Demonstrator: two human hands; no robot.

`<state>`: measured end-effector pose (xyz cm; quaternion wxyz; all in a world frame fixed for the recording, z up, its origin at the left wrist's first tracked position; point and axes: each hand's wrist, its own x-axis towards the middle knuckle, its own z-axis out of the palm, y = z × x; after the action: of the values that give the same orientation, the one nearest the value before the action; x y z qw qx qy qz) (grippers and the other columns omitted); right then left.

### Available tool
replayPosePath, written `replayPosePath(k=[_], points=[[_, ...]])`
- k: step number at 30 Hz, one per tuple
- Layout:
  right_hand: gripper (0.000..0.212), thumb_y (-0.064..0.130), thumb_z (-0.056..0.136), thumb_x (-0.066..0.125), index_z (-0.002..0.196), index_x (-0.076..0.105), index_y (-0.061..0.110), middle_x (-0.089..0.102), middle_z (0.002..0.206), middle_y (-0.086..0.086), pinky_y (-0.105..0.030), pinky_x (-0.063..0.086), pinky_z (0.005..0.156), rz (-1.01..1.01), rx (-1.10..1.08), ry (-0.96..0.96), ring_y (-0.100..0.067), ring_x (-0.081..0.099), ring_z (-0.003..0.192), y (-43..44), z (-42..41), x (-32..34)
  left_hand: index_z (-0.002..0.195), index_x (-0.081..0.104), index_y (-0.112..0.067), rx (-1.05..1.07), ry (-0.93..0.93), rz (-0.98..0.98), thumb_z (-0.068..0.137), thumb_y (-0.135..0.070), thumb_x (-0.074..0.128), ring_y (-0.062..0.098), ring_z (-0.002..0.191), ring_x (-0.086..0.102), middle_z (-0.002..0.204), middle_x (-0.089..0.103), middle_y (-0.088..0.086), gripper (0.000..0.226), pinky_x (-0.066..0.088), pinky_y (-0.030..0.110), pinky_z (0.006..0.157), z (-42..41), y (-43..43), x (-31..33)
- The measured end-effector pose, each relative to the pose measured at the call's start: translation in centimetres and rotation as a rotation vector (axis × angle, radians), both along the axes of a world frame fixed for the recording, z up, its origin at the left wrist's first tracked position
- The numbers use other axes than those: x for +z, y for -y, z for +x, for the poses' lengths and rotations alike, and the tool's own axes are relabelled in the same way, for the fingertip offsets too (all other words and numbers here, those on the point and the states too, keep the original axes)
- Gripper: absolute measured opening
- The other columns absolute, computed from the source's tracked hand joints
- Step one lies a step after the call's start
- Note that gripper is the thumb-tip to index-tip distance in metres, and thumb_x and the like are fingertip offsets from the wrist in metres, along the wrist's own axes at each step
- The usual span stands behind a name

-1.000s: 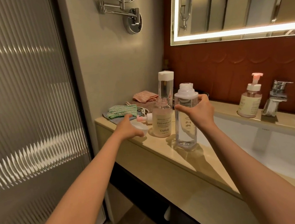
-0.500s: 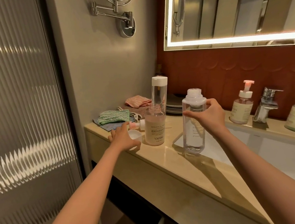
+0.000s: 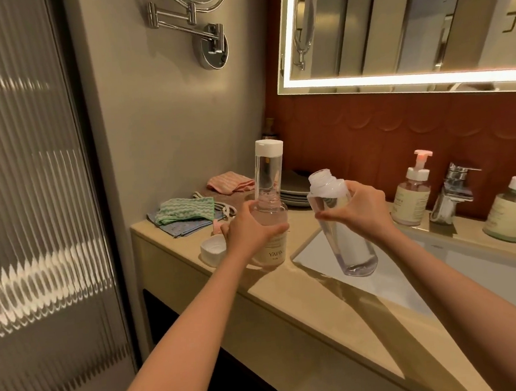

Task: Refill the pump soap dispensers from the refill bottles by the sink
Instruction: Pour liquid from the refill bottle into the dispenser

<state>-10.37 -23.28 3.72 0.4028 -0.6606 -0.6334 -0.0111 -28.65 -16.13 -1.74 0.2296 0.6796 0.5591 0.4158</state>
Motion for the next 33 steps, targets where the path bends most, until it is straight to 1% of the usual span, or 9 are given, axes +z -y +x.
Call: replayPosePath(k=[4,7,9,11,14,17,21,29,33], points=[[0.061,0.032,0.065,0.085,0.119,0.062,0.016,0.068,0.109,-0.005,-0.025,0.044,0.072,-0.039,0.005,0.075,-0.014,0.056,0.093,-0.1,0.3,0.4,0.134,0.038,-0.026,-0.06,0.051,0.007,0.067,-0.052,0.074,0.022,0.123,0.044,0.132,0.053,-0.005,0.08,0.027,0.038,0.097,1.8,0.7,-0.2],[0.059,0.034,0.064,0.085,0.117,0.062,0.02,0.067,0.108,-0.002,-0.025,0.043,0.07,-0.083,-0.003,0.128,-0.017,0.058,0.097,-0.3,0.3,1.0,0.134,0.038,-0.026,-0.059,0.11,0.02,0.068,-0.046,0.075,0.021,0.123,0.046,0.131,0.053,-0.004,0.078,0.03,0.039,0.101,2.2,0.9,-0.4],[0.059,0.037,0.063,0.085,0.116,0.062,0.023,0.067,0.108,0.0,-0.025,0.041,0.067,-0.118,-0.021,0.174,-0.017,0.059,0.097,-0.4,0.2,1.4,0.135,0.037,-0.026,-0.08,0.125,0.004,0.067,-0.046,0.076,0.021,0.123,0.046,0.131,0.053,-0.004,0.08,0.034,0.043,0.103,2.2,0.8,-0.5],[0.061,0.037,0.063,0.084,0.117,0.06,0.024,0.066,0.11,0.001,-0.028,0.047,0.072,-0.149,-0.028,0.2,-0.018,0.059,0.099,-0.7,0.1,1.8,0.135,0.037,-0.026,-0.09,0.116,-0.005,0.067,-0.047,0.076,0.022,0.122,0.047,0.131,0.053,-0.004,0.082,0.035,0.045,0.103,2.3,0.8,-0.5],[0.065,0.036,0.063,0.084,0.121,0.057,0.022,0.065,0.112,-0.001,-0.037,0.051,0.081,-0.177,-0.046,0.234,-0.021,0.059,0.102,-0.8,-0.4,2.2,0.136,0.036,-0.025,-0.09,0.097,-0.006,0.067,-0.048,0.075,0.022,0.123,0.046,0.132,0.052,-0.003,0.083,0.035,0.044,0.104,2.5,1.0,-0.4],[0.065,0.035,0.064,0.084,0.121,0.057,0.021,0.064,0.111,-0.001,-0.037,0.051,0.082,-0.214,-0.041,0.267,-0.021,0.058,0.101,-1.1,-0.6,2.5,0.135,0.037,-0.024,-0.101,0.084,0.0,0.068,-0.047,0.075,0.022,0.122,0.047,0.131,0.053,-0.003,0.08,0.035,0.047,0.103,2.8,1.0,-0.4],[0.064,0.035,0.061,0.085,0.117,0.059,0.02,0.064,0.108,-0.002,-0.041,0.051,0.084,-0.254,-0.051,0.297,-0.023,0.059,0.1,-1.3,-0.7,2.9,0.134,0.038,-0.025,-0.118,0.08,-0.02,0.067,-0.047,0.076,0.022,0.122,0.047,0.131,0.054,-0.003,0.08,0.034,0.047,0.103,3.0,0.9,-0.4],[0.064,0.031,0.062,0.086,0.118,0.057,0.019,0.061,0.107,-0.003,-0.034,0.044,0.077,-0.312,-0.09,0.424,-0.025,0.057,0.101,-1.2,-1.2,4.2,0.137,0.032,-0.023,-0.135,0.048,-0.067,0.068,-0.044,0.076,0.025,0.124,0.046,0.134,0.05,-0.001,0.084,0.035,0.047,0.103,3.2,0.8,0.0],[0.061,0.03,0.059,0.086,0.113,0.059,0.017,0.062,0.102,-0.003,-0.037,0.048,0.079,-0.332,-0.119,0.47,-0.026,0.059,0.096,-1.1,-1.7,4.6,0.136,0.03,-0.023,-0.102,0.028,-0.064,0.071,-0.042,0.074,0.024,0.123,0.045,0.133,0.05,0.0,0.081,0.032,0.041,0.101,3.5,1.1,0.3]])
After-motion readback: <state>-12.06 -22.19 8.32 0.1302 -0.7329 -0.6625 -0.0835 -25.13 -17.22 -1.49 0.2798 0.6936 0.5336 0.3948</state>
